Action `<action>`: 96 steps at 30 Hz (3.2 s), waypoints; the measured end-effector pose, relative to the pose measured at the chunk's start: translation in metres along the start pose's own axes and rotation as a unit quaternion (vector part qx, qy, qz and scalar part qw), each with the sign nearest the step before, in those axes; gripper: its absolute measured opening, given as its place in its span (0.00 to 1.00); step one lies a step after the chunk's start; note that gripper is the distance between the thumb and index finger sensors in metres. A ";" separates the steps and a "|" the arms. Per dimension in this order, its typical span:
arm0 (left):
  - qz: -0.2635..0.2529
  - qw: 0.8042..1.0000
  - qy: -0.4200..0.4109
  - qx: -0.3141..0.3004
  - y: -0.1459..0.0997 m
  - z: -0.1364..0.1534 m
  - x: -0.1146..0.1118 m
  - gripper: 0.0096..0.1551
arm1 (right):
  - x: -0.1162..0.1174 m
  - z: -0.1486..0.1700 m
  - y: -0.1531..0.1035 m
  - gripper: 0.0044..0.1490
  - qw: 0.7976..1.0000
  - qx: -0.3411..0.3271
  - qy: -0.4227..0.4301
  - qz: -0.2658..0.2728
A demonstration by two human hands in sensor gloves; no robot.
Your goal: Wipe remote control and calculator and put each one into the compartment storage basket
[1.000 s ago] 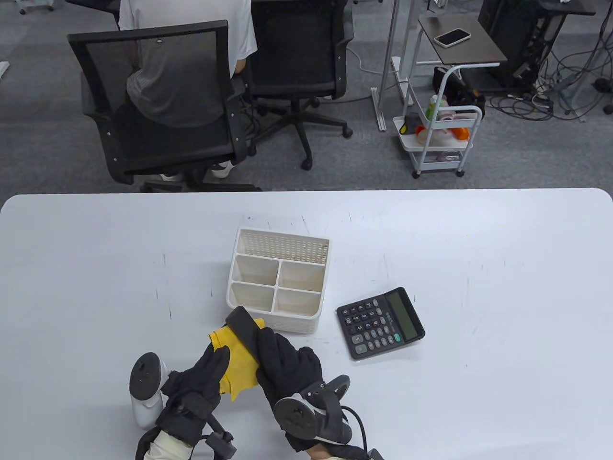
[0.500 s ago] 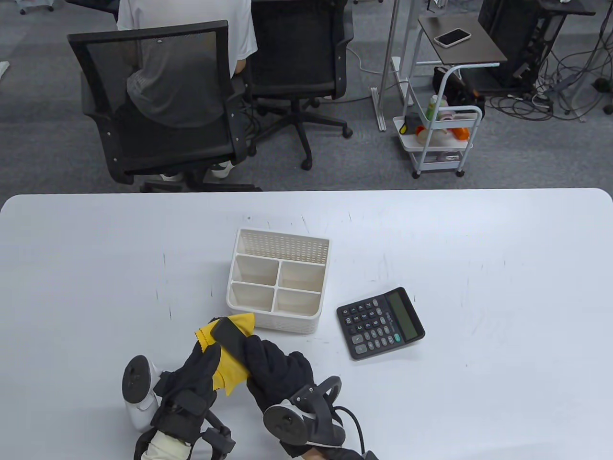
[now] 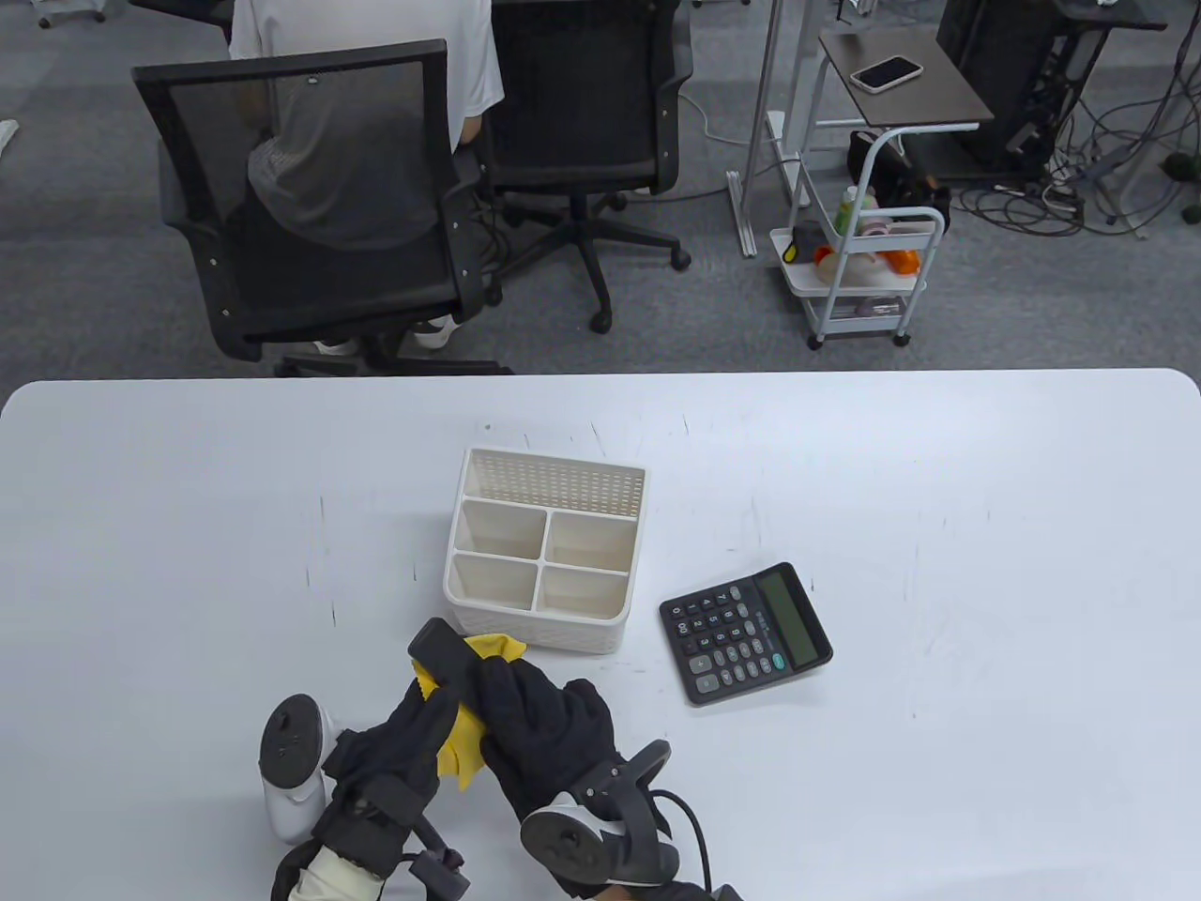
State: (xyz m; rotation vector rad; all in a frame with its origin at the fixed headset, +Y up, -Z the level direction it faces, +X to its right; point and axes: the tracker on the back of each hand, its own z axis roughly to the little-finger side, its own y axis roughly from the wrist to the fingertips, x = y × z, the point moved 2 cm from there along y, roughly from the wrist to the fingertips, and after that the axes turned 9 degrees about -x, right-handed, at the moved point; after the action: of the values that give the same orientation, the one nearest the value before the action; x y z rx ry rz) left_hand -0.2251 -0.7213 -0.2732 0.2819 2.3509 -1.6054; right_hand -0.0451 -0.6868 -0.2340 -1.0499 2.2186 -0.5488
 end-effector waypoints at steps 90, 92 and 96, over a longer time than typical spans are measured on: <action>0.025 0.999 -0.001 0.027 0.003 -0.001 -0.001 0.42 | -0.008 0.006 -0.004 0.42 0.993 -0.035 -0.101 0.053; 0.023 0.999 -0.043 0.022 0.002 0.002 -0.002 0.39 | -0.010 0.011 -0.005 0.42 0.992 -0.027 -0.108 0.054; 0.009 0.997 -0.073 0.020 0.001 0.006 -0.001 0.37 | -0.007 0.014 -0.007 0.42 0.993 -0.044 -0.100 0.034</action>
State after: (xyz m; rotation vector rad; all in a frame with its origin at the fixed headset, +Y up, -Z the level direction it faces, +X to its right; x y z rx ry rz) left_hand -0.2233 -0.7264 -0.2755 0.1869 2.2039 -1.6089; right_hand -0.0287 -0.6866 -0.2373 -1.0230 2.1073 -0.3049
